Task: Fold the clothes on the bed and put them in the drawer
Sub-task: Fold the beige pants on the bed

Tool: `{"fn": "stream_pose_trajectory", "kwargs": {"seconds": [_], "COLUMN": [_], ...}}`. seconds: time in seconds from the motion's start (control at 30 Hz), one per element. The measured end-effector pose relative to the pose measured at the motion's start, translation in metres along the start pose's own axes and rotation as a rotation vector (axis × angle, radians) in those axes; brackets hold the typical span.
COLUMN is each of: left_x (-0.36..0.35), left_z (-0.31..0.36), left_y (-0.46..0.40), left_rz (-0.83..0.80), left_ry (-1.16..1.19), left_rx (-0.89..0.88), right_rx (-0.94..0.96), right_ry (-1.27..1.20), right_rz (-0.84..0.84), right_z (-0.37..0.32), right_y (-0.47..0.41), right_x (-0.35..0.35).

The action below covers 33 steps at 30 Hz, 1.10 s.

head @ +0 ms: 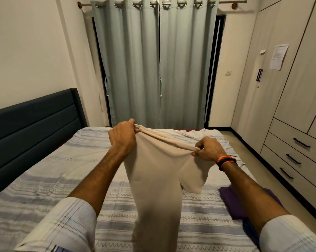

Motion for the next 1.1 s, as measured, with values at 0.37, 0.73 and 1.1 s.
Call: {"fn": "stream_pose_trajectory", "kwargs": {"seconds": [0.37, 0.73, 1.1], "left_x": [0.031, 0.018, 0.042], "left_z": [0.006, 0.006, 0.025], "left_y": [-0.032, -0.011, -0.009], "left_rz": [-0.121, -0.188, 0.248], "left_ry": [-0.029, 0.311, 0.549], "left_rx": [0.145, 0.267, 0.095], "right_rx": [-0.049, -0.023, 0.001], "right_ry": [-0.361, -0.297, -0.481], "right_rz": [0.064, 0.108, 0.236], "right_z": [-0.004, 0.004, 0.003], "right_y": [-0.002, 0.009, 0.01], "right_x": [0.024, 0.025, 0.04]}}
Point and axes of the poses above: each hand's wrist, its own y-axis away from the middle knuckle, its own x-axis out of the back of the hand, z = x × y, the point moved 1 cm from there along -y, towards the middle knuckle, and after that the axes turned 10 degrees about -x, right-handed, at the moved point
